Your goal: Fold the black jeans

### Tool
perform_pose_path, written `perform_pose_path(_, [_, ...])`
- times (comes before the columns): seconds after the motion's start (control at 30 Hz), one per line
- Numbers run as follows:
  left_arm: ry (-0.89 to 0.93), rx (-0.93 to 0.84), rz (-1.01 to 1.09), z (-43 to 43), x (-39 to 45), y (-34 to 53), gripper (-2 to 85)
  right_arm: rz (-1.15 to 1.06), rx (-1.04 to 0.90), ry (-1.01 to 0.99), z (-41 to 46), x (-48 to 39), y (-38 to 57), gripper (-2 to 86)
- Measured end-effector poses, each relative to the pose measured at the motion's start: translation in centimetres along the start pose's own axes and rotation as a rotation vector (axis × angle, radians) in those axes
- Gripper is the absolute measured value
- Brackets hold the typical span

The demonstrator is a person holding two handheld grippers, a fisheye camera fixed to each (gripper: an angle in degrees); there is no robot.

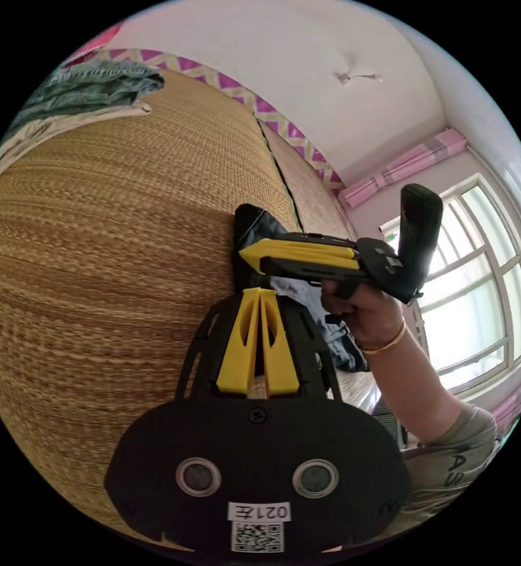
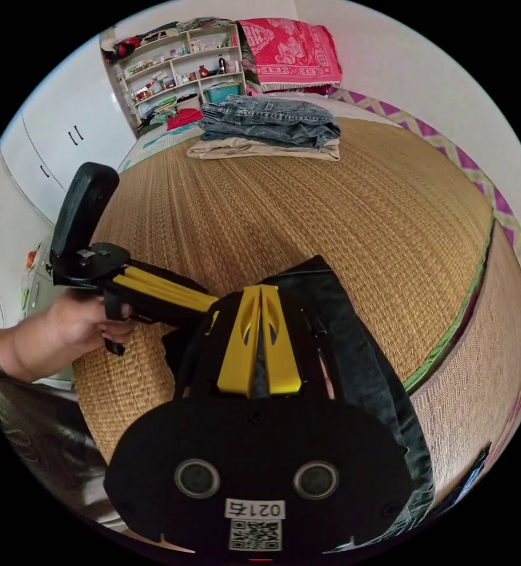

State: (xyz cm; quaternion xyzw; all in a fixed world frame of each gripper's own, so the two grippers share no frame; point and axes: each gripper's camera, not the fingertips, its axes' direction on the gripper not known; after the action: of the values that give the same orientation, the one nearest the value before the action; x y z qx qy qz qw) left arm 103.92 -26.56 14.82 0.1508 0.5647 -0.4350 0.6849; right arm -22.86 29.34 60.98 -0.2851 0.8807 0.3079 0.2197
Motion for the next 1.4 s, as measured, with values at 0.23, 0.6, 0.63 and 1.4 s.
perform_pose_path(0.23, [-0.145, -0.004, 0.016, -1.2, -0.3, 0.6, -0.9, -0.073, -0.063, 0.058, -0.4, -2.7, 2.5, -0.8])
perform_pose_path(0.6, [0.166, 0.179, -0.033, -11.1, -5.2, 7.7, -0.9, 0.375, 0.313, 0.098, -18.1, 6.1, 25.9, 1.5])
perform_pose_path(0.63, [0.235, 0.2, -0.059, -11.9, -6.7, 9.0, -0.9, 0.436, 0.323, 0.122, -19.1, 7.0, 28.3, 1.9])
perform_pose_path(1.4, [0.851, 0.182, -0.004, -13.8, -18.1, 12.2, -0.9, 1.573, 0.881, -0.052, -20.7, 10.5, 63.9, 10.9])
